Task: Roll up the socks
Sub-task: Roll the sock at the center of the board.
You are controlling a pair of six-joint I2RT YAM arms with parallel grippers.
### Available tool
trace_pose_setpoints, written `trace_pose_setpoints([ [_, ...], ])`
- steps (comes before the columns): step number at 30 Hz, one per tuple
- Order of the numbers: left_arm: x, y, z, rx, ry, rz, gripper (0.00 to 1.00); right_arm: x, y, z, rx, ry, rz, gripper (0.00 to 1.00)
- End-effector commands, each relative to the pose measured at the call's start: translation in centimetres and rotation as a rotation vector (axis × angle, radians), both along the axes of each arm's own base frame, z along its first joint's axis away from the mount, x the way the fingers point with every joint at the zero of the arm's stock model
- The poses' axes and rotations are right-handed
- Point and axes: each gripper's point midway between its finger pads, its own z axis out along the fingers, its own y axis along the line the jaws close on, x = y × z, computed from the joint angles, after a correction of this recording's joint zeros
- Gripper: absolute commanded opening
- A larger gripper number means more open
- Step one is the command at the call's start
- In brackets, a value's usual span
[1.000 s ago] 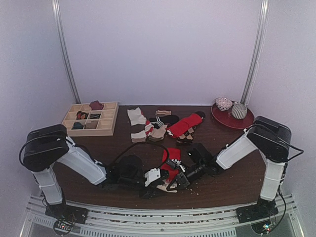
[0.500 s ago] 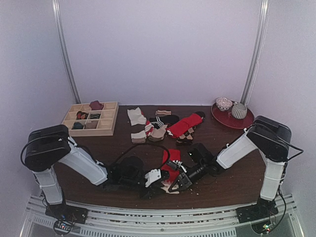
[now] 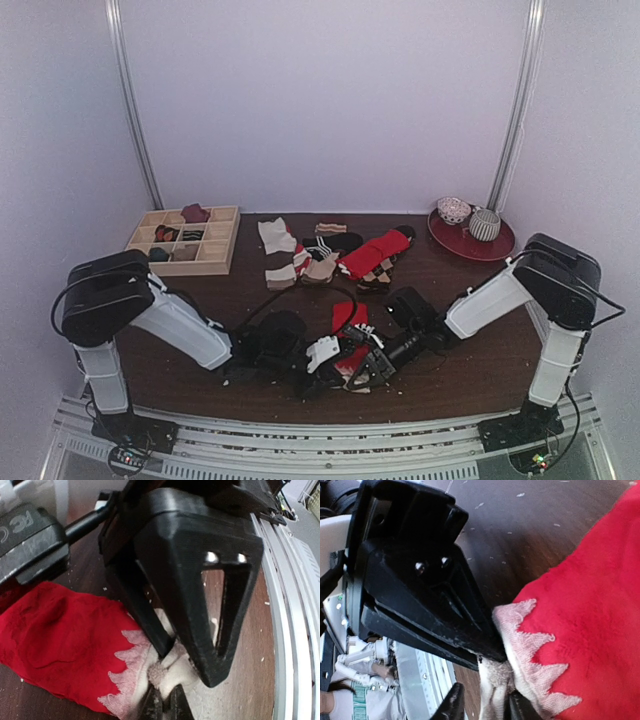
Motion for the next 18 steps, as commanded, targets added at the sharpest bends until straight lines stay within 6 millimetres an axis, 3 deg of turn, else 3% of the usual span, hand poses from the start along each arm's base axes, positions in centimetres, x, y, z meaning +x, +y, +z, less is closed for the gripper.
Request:
trace_pose_setpoints([
  [1,-3.7,6.6,-9.6,0.422,0.330,0.089,0.00,1.4,-3.0,-1.2,-0.159,-0.208,-0.104,0.36],
  [4,-5.9,7.4,-10.1,0.448,0.486,0.084,0.00,4.0,-3.6,2.5,-0.105,-0.502,-0.179,0.42],
  [6,-6.5,8.0,-10.1,0.470,0.545,0.100,0.00,4.3,-4.1,4.0,-0.079,-0.707,-0.172,0.43],
  [9,-7.2,9.4,-10.3,0.518,0.608,0.118,0.00,2.8,-4.5,6.2,-0.030,-1.023,-0.121,0.49],
  [12,-7.7,10.0,-10.2,0.533,0.635,0.115,0.00,1.5,-4.7,8.2,0.063,-1.190,-0.124,0.54],
  [18,-7.9,10.7,-10.2,0.555,0.650,0.103,0.00,0.3,-3.4,6.0,-0.038,-1.316,0.057,0.54],
])
